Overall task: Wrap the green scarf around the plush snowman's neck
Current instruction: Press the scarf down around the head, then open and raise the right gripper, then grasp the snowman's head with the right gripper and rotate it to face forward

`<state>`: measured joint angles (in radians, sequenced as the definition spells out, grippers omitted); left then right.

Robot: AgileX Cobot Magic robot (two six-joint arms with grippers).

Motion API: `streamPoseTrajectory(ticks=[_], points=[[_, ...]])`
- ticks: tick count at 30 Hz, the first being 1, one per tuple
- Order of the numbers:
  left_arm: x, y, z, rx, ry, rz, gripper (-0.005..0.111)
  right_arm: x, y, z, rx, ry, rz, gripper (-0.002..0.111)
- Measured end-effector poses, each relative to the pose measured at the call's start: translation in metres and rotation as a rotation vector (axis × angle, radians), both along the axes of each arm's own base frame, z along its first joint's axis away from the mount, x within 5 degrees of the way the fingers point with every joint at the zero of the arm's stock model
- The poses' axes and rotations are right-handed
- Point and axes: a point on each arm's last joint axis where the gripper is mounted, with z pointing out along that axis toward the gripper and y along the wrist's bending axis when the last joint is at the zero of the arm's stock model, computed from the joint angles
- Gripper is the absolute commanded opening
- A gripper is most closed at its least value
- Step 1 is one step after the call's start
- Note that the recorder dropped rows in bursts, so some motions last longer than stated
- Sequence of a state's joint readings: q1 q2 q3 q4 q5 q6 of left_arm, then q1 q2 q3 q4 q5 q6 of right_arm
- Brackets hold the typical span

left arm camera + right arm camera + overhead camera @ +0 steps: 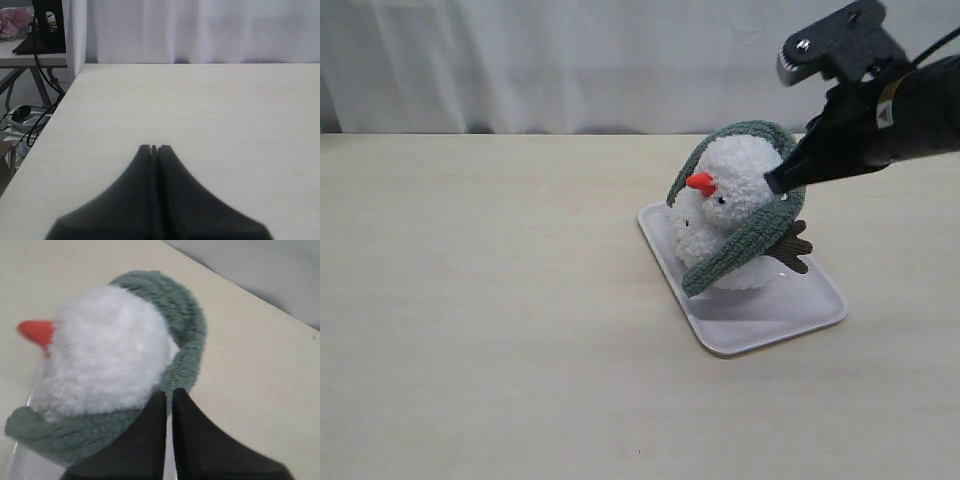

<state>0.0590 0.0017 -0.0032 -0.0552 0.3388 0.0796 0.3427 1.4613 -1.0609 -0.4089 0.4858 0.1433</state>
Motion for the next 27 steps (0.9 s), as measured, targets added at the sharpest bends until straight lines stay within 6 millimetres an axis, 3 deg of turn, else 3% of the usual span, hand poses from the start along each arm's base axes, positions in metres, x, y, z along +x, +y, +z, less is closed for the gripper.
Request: streamPoseTrajectory(ticks=[5,11,16,27], points=[[0.000,0.000,0.000,0.000,0.000,0.000,0.000,0.027,-0.008,0.011,0.095,0.091,-0.123,0.004],[0.000,0.000,0.000,0.000,0.000,0.000,0.000,0.056,0.004,0.009,0.167,0.130,-0.119,0.004],[0.000,0.000,0.000,0.000,0.000,0.000,0.000,0.076,0.008,-0.015,0.137,0.182,-0.122,0.004],[0.000,0.000,0.000,0.000,0.000,0.000,0.000,0.091,0.005,-0.050,0.068,0.225,-0.174,0.004]])
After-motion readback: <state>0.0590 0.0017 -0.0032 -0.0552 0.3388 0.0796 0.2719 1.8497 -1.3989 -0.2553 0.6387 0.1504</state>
